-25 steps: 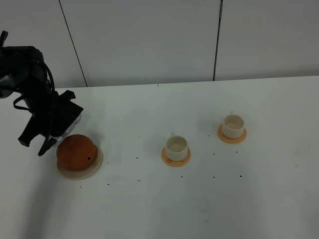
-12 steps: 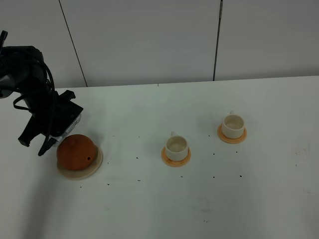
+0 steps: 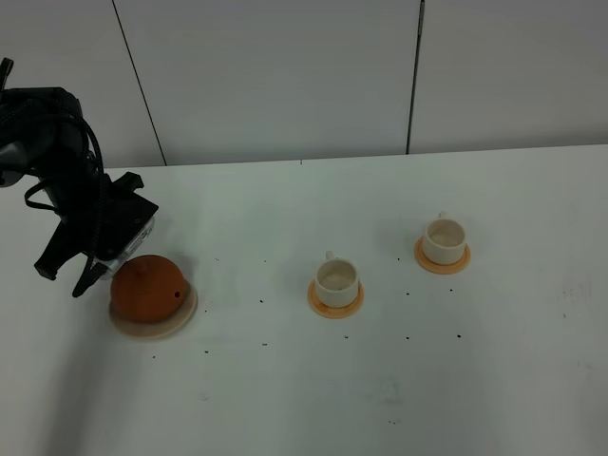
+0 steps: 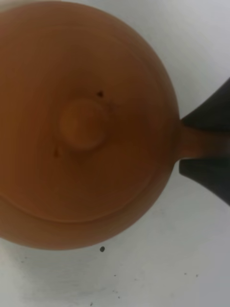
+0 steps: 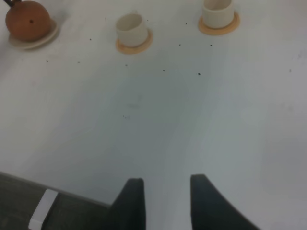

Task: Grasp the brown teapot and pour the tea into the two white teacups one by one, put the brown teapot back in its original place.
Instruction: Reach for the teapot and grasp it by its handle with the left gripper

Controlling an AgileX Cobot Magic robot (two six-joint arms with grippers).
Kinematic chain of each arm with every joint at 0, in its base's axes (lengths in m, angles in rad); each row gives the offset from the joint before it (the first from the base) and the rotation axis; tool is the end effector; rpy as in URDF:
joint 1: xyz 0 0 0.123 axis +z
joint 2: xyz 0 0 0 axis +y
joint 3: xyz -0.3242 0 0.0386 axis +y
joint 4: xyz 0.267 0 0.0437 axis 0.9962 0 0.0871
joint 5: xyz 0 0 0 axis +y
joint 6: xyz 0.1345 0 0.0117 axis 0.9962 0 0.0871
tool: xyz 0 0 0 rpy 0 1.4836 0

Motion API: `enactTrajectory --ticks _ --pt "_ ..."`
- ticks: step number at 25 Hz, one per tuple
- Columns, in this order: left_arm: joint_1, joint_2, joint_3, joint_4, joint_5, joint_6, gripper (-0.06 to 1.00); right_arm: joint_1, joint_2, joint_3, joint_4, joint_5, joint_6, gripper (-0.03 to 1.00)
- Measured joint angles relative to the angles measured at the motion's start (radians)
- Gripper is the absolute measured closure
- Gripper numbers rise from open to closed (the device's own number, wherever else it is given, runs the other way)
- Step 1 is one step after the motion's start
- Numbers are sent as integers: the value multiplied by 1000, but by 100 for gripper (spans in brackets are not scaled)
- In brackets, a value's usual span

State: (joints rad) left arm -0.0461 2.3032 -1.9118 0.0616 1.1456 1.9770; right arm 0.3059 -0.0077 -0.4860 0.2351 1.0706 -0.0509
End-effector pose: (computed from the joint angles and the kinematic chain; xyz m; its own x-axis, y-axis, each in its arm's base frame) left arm 0.5251 -0.0166 0.1430 0.4504 0.8870 0.1014 0.8842 -0.4589 0.0870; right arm -0.0014 0.0285 0.2633 -0.4673 -0.0825 -0.8802 -0.4391 0.8858 0.1501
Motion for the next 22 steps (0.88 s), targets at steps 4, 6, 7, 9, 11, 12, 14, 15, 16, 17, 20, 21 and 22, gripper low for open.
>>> enactTrajectory --ticks 4,6,7,9,11,12,14,15,16,17,20,21,22 --pt "1 0 0 -7 0 2 77 0 0 0 0 0 -1 74" --pt "2 0 0 -8 0 2 77 0 0 0 0 0 -1 74" --pt "2 0 0 -8 0 1 77 0 0 0 0 0 -1 74" --pt "2 0 0 -9 1 -2 77 0 0 0 0 0 -1 74" --pt "2 0 0 -9 5 -6 77 0 0 0 0 0 -1 74" --pt "2 0 0 -9 6 -7 77 0 0 0 0 0 -1 74" --pt "2 -1 0 -9 6 -8 77 0 0 0 0 0 -1 74" --pt "2 -1 0 -9 6 -9 77 0 0 0 0 0 -1 74" --pt "2 -1 0 -10 6 -10 77 0 0 0 0 0 0 74" --pt "2 -1 0 -11 6 -11 77 0 0 0 0 0 0 74" --pt "2 -3 0 -20 6 -14 77 0 0 0 0 0 0 74" --pt "2 -4 0 -23 6 -14 77 0 0 0 0 0 0 74" --pt "2 -6 0 -26 6 -15 77 0 0 0 0 0 0 74"
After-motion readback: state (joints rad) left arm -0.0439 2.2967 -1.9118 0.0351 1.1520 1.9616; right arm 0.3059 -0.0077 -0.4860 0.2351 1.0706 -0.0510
